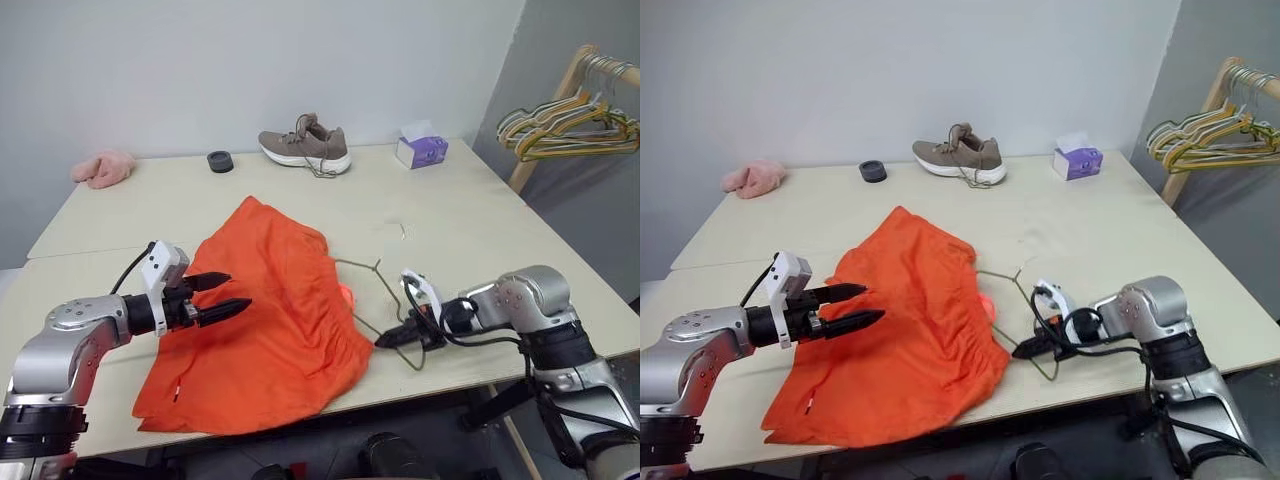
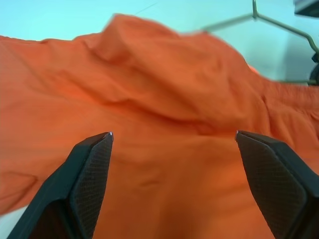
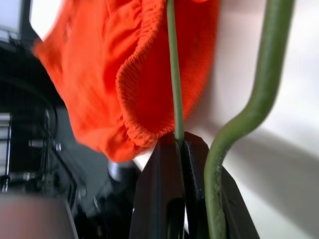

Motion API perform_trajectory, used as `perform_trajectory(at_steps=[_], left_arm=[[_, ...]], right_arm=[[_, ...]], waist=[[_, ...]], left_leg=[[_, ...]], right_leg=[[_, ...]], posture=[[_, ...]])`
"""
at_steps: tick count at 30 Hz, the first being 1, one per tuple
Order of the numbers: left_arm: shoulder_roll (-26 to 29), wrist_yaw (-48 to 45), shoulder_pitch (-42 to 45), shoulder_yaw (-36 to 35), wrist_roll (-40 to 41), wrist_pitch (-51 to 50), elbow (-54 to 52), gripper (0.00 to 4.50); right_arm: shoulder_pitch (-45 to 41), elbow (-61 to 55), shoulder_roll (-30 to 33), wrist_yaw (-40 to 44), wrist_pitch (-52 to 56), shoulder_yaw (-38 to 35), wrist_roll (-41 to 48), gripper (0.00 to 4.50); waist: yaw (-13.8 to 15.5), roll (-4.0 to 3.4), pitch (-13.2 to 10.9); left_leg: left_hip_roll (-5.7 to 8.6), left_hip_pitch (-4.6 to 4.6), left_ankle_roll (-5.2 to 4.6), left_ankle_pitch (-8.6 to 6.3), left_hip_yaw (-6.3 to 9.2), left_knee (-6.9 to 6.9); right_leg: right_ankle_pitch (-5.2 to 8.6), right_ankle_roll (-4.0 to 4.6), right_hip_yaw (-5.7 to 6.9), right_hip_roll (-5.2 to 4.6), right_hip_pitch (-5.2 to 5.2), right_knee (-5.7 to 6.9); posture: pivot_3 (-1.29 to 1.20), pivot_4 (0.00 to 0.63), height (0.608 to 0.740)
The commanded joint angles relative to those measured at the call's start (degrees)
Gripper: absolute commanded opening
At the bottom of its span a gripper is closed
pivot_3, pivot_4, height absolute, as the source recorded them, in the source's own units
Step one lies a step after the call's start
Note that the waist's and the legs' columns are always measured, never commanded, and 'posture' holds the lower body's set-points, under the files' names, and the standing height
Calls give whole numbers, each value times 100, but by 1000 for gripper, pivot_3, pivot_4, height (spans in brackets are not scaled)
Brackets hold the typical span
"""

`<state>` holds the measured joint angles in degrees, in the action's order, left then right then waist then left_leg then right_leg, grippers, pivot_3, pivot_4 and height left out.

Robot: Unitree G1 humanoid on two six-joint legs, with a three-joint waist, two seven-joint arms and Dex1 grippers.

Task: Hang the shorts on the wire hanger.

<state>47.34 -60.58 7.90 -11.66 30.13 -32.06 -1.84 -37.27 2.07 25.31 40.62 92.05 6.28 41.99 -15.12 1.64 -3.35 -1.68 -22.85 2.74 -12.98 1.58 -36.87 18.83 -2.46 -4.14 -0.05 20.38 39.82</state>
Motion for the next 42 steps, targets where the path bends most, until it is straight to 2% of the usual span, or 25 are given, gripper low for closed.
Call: perform_trajectory(at_steps=[1, 4, 6, 8, 10, 18, 22, 27, 29, 33, 39, 42], left_arm=[[-13, 62, 48, -187, 64, 94, -136, 4149], [-44, 225, 68, -377, 113, 64, -51, 4149], [-37, 260, 51, -460, 126, 56, -11, 4149], [-19, 251, 17, -522, 136, 49, 9, 4149], [-21, 246, 9, -546, 138, 37, 9, 4149], [-17, 224, 49, -540, 144, 26, -4, 4149], [-21, 228, 41, -566, 169, 28, -40, 4149], [20, 314, 132, -793, 391, -165, -24, 4149], [90, 342, 251, -891, 444, -231, -6, 4489], [239, 326, 627, -1081, 603, -295, 7, 4489], [835, -295, 1105, -1174, 943, -564, 127, 4489], [1265, -821, 1063, -900, 675, -349, 282, 4489]], right_arm=[[-199, -643, 66, -40, -191, -133, 138, 0], [150, -2164, 714, 203, -1029, 716, -91, 0], [382, -2663, 1117, 323, -1438, 1143, -271, 0], [578, -2793, 1261, 317, -1494, 1286, -278, 0], [634, -2710, 1237, 272, -1487, 1288, -277, 0], [-328, -590, 204, -36, -1190, 1142, -517, 0], [-633, -446, -94, -81, -1517, 1091, -643, 0], [-524, -1115, 296, 132, -2589, 1557, -1208, 0], [-392, -1412, 574, 218, -3170, 1849, -1600, 0], [-178, -1618, 875, 302, -3987, 2221, -2219, 0], [-43, -1472, 955, 317, -5133, 2555, -3145, 0], [-5, -1377, 972, 359, -5620, 2661, -3539, 0]], waist=[[17, 0, 0], [81, -2, -1], [85, 0, 1], [80, 2, 2], [70, 2, 1], [-49, 6, 4], [-52, 5, 4], [9, 3, 2], [36, 3, 2], [66, 4, 2], [26, 5, 2], [-24, 3, 1]], left_leg=[[0, -1, 0, 0, 0, 0], [-1, -11, 1, -1, 1, 4], [-2, -15, 4, -3, 5, 7], [-2, -14, 5, -3, 4, 9], [-1, -13, 5, -3, 1, 7], [1, 7, -5, 4, -11, -8], [-1, -4, -5, 4, -6, -4], [1, -14, 3, -2, 3, 4], [0, -17, 3, -2, 3, 4], [0, -15, 4, -3, 3, 4], [2, -8, 3, -2, -12, -1], [0, -8, 3, -2, -12, 2]], right_leg=[[0, 0, 0, 0, 2, 3], [0, 0, 1, -1, 15, 4], [3, -5, 5, -1, 19, 3], [4, -5, 4, -1, 19, 2], [4, -5, 2, -1, 18, 3], [-9, -1, 1, 1, 6, 14], [-8, -2, -1, 1, 15, 14], [-4, -9, 2, -5, 21, 12], [-3, -10, 3, -6, 25, 11], [-3, -10, 4, -6, 25, 12], [-3, -10, 5, -3, 24, 13], [-3, -10, 7, -1, 25, 13]], posture=[[-232, 0, 740], [-234, 0, 740], [-238, 0, 740], [-239, 0, 740], [-238, 0, 740], [-236, 0, 740], [-230, 0, 740], [-229, 0, 740], [-229, 0, 740], [-231, 0, 740], [-235, 0, 740], [-235, 0, 740]])
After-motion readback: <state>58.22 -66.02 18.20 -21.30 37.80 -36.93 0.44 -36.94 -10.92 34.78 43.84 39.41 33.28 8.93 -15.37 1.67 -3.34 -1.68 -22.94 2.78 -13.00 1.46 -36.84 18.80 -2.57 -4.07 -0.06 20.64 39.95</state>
